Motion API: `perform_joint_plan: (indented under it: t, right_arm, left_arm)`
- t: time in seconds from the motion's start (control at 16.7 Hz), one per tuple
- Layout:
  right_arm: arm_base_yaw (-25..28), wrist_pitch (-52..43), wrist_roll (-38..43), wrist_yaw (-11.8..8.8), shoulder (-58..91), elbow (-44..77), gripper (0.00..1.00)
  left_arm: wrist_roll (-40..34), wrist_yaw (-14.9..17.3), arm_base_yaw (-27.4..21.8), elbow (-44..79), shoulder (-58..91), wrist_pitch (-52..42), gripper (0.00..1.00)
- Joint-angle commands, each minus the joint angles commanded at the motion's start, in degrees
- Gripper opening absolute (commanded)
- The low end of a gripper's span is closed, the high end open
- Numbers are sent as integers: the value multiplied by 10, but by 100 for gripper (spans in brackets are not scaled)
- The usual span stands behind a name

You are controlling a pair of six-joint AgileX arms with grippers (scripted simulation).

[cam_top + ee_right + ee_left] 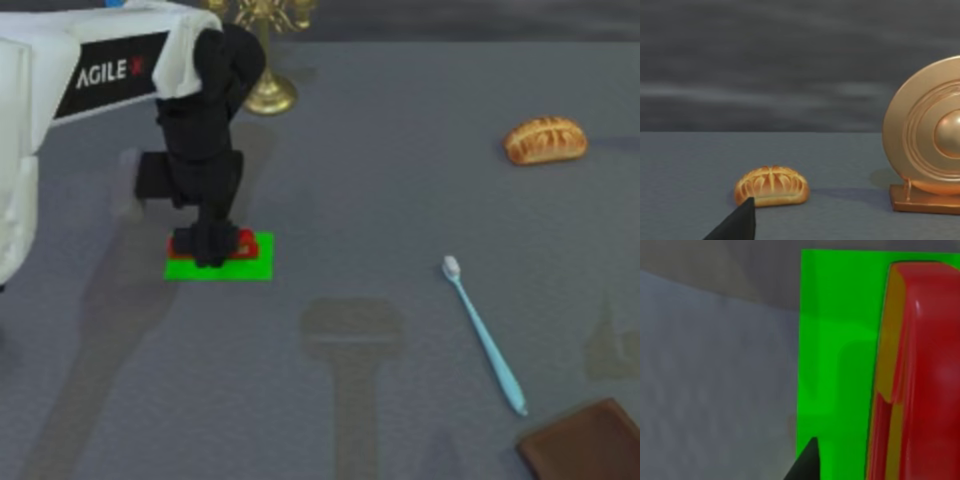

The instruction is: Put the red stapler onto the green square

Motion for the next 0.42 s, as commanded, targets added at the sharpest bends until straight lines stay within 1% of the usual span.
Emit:
perform_joint_plan:
  t: [0.06,0.12,0.42]
  right_arm:
    - [0,0,0,0,0,0,100]
    - [0,0,0,0,0,0,100]
    - [0,0,0,0,0,0,100]
  left_arm:
    - [0,0,0,0,0,0,98]
    - [0,0,0,0,0,0,100]
    - [0,0,0,0,0,0,100]
